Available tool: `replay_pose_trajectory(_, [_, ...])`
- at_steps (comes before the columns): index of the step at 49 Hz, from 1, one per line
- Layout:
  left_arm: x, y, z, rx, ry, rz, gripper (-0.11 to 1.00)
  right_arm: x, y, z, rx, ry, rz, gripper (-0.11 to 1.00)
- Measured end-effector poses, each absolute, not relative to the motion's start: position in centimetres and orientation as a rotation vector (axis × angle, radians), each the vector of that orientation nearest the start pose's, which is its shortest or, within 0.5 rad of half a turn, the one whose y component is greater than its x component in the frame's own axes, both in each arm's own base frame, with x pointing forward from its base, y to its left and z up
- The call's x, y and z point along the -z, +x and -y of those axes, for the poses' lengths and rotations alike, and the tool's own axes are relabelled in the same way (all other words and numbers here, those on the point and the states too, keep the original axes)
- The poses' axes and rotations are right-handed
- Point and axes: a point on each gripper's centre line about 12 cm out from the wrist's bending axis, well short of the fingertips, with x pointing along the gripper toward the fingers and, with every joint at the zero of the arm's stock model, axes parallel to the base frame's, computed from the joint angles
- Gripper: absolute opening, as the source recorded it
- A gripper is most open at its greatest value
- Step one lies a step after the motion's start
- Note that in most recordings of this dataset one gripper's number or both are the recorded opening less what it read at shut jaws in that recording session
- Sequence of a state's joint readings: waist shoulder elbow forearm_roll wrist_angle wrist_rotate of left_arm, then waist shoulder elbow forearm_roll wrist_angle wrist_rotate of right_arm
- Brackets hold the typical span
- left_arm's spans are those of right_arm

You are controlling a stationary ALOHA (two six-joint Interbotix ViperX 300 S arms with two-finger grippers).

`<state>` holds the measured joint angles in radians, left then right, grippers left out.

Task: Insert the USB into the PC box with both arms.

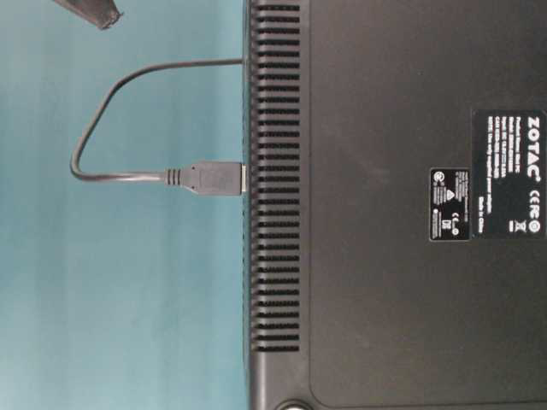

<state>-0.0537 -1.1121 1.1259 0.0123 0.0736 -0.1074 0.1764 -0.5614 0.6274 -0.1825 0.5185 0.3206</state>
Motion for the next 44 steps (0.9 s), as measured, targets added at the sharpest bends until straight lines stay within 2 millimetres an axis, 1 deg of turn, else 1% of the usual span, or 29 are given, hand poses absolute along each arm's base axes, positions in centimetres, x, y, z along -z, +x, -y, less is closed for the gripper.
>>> replay_pose_trajectory(26, [-29.62,17.48,0.96,0.049,-0.114,-0.097,0.00,-32.19,28.47,-3.96,-0.035,0.080,-0.594,0.66])
replay_pose_trajectory(44, [-29.62,17.48,0.96,0.049,-0.117,-0.097,0.00,-32.24,28.46,-3.81,-0.030,0.080,-0.592,0.66])
